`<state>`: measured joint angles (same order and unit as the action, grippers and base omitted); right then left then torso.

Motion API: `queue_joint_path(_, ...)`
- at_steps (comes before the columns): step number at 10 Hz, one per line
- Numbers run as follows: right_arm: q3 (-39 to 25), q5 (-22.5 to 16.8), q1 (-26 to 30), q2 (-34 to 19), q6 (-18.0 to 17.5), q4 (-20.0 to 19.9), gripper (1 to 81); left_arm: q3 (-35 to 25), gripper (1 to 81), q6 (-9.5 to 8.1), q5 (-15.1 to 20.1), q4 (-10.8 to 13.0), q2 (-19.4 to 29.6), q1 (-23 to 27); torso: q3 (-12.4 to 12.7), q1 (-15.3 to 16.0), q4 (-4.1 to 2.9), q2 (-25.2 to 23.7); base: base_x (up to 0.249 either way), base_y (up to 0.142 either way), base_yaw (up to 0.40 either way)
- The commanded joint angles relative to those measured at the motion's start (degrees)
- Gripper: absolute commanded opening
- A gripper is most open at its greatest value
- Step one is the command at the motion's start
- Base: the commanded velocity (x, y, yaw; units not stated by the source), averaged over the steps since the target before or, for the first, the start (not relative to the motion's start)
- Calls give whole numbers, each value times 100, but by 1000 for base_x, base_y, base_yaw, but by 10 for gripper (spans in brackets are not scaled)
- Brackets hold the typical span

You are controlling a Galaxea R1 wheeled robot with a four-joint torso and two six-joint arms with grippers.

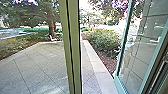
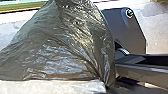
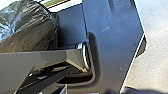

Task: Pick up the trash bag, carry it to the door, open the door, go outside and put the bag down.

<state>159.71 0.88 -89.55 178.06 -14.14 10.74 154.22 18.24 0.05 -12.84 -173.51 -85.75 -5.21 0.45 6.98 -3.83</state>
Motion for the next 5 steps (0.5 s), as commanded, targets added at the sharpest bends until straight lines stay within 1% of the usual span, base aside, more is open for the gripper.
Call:
queue_joint_path(1, -37, -307, 240, 57, 17, -11, 811, -24, 10, 57, 355, 18, -17, 264, 0, 0, 0, 0, 0, 0, 0)
queue_joint_path(5, -46, -316, 231, 57, 17, -2, 811, -24, 10, 48, 355, 0, -26, 264, 0, 0, 0, 0, 0, 0, 0)
